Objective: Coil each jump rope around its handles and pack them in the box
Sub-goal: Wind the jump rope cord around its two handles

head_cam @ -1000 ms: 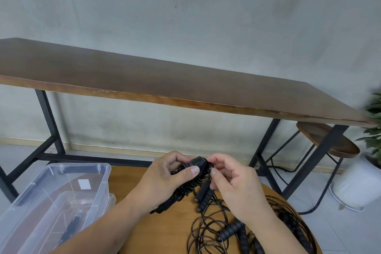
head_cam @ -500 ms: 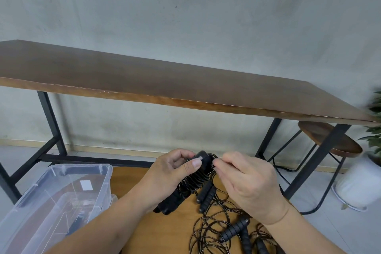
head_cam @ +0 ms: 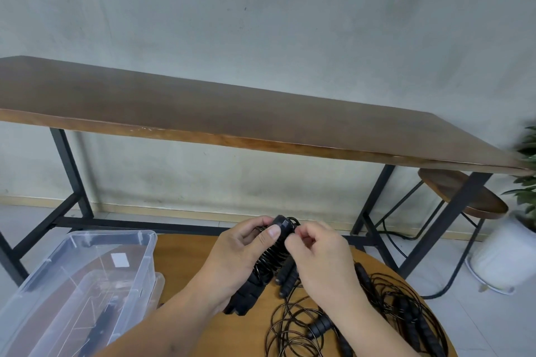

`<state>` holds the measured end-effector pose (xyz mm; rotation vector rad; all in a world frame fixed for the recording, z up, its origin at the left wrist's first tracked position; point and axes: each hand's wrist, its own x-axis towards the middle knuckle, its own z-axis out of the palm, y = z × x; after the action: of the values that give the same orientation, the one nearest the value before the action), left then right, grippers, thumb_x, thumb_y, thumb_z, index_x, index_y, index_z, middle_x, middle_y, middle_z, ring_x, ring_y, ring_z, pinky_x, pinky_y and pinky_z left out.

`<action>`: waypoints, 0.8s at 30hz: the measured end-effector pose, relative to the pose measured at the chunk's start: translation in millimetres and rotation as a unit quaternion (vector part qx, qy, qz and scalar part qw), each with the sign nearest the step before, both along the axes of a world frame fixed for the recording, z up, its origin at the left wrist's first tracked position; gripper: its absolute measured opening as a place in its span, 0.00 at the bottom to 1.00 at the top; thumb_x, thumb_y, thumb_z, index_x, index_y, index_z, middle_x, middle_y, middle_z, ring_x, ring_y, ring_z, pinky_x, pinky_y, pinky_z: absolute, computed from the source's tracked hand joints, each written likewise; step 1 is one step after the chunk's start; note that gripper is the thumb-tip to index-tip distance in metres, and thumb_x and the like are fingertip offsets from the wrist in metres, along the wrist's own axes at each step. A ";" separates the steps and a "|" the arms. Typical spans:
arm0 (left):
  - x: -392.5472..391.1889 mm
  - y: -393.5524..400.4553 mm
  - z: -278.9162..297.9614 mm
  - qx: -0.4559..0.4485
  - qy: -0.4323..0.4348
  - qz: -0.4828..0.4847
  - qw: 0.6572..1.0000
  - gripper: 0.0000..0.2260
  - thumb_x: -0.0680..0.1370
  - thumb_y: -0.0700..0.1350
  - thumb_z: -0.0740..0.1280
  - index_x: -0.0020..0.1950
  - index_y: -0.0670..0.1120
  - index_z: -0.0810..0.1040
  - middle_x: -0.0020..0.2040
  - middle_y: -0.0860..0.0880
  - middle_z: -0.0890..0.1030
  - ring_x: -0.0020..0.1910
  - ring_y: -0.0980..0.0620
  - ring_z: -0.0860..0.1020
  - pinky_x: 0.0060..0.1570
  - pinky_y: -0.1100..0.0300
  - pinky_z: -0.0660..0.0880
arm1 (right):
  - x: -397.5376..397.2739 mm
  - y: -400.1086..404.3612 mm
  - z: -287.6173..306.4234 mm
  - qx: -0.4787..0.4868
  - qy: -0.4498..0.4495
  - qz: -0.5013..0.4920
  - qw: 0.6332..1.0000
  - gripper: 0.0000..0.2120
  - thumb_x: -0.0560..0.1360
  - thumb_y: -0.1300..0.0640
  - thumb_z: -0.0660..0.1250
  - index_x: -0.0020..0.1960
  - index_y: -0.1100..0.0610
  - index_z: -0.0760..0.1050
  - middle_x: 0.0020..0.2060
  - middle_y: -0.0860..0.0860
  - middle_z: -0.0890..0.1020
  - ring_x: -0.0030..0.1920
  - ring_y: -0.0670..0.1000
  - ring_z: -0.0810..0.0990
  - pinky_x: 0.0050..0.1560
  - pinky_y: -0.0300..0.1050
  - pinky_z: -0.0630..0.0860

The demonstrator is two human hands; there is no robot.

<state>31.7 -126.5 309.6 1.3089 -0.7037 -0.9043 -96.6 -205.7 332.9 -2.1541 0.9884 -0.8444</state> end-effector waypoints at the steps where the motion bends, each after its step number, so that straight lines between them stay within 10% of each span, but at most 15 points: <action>1: -2.7 -0.9 -0.6 -0.005 0.003 0.007 1.000 0.16 0.69 0.57 0.73 0.55 0.54 0.83 0.49 0.49 0.86 0.45 0.47 0.84 0.56 0.42 0.79 | 0.5 2.7 0.1 0.065 -0.040 0.002 0.997 0.11 0.75 0.54 0.66 0.35 0.54 0.76 0.31 0.45 0.74 0.32 0.44 0.70 0.35 0.41 0.66; 8: -15.7 1.2 1.7 -0.033 0.008 0.018 0.999 0.11 0.71 0.52 0.73 0.53 0.55 0.84 0.48 0.49 0.86 0.46 0.49 0.84 0.48 0.52 0.81 | -5.4 17.4 -9.5 0.294 -0.147 -0.014 0.944 0.14 0.80 0.53 0.60 0.38 0.55 0.76 0.29 0.51 0.66 0.28 0.46 0.62 0.31 0.45 0.59; 18: -14.1 6.1 0.1 -0.037 -0.268 0.020 0.962 0.26 0.69 0.49 0.79 0.58 0.68 0.71 0.50 0.62 0.81 0.50 0.58 0.80 0.50 0.65 0.76 | -5.7 19.1 6.5 0.459 -0.283 0.027 0.842 0.16 0.81 0.49 0.62 0.52 0.62 0.80 0.26 0.49 0.74 0.26 0.45 0.61 0.27 0.40 0.55; 24: -19.2 4.9 3.3 -0.069 -0.216 0.038 0.973 0.21 0.72 0.43 0.77 0.57 0.65 0.76 0.49 0.61 0.83 0.50 0.60 0.80 0.49 0.71 0.73 | -1.7 20.3 3.2 0.449 -0.306 0.025 0.839 0.14 0.81 0.52 0.62 0.51 0.62 0.80 0.27 0.49 0.70 0.25 0.45 0.59 0.26 0.41 0.53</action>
<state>12.5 -121.7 312.9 1.4106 -1.0264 -0.4990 -98.3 -185.4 336.1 -1.0010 0.7488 -0.7474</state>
